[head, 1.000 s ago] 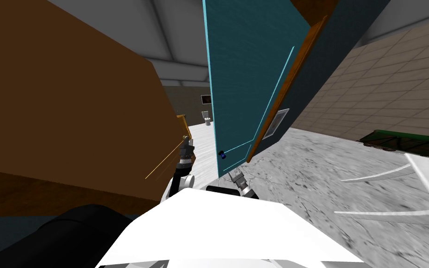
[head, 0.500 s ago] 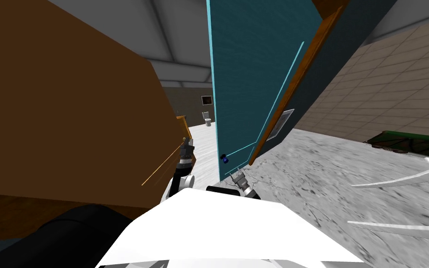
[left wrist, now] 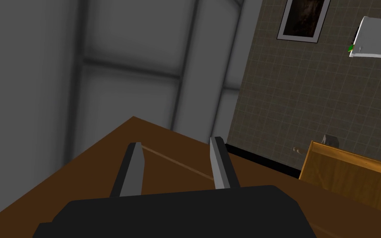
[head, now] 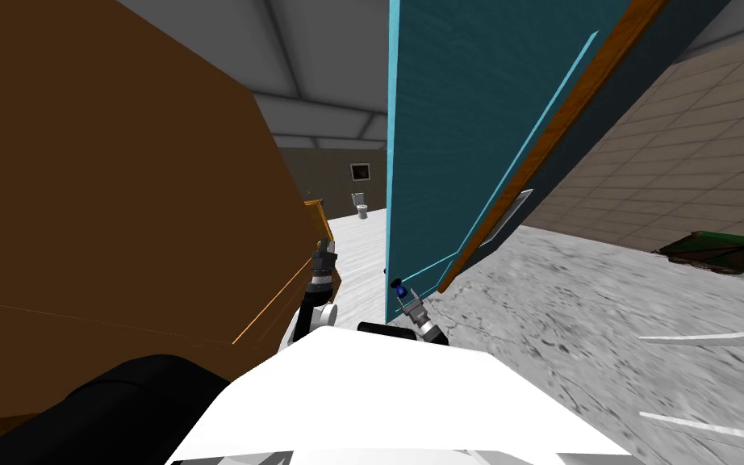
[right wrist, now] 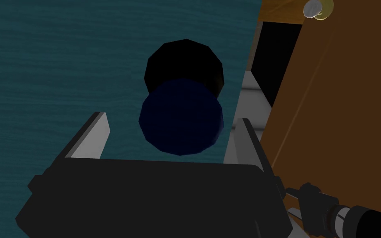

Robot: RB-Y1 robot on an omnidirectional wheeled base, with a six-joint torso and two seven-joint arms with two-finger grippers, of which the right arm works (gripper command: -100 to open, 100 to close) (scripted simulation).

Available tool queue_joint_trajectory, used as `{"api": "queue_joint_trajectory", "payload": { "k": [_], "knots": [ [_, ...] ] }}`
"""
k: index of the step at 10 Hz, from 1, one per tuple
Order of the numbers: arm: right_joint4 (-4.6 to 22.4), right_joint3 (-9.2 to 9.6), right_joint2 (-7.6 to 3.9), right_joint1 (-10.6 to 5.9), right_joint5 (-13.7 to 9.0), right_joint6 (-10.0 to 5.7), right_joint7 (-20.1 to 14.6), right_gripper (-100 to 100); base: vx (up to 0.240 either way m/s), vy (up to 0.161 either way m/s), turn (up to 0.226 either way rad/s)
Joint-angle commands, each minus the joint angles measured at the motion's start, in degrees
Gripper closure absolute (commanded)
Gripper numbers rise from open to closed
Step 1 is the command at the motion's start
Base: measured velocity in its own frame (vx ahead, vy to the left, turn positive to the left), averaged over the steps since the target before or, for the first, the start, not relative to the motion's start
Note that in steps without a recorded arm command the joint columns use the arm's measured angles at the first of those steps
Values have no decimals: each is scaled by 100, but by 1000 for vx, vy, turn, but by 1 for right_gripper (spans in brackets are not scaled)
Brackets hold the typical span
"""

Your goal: Push the door open

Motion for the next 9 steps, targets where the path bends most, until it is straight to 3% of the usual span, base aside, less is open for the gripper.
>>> {"api": "queue_joint_trajectory", "payload": {
  "k": [1,2,3,8,9],
  "knots": [
    [41,-4,158,-35,-21,21,15,-100,169,90,11],
    [53,-8,99,-39,-17,10,17,-100,76,41,-1],
    [53,-8,99,-39,-17,10,17,100,-12,-1,9],
    [53,-8,99,-39,-17,10,17,100,-8,-3,6],
    [78,0,93,-81,-98,25,-163,100,11,11,65]
  ]
}}
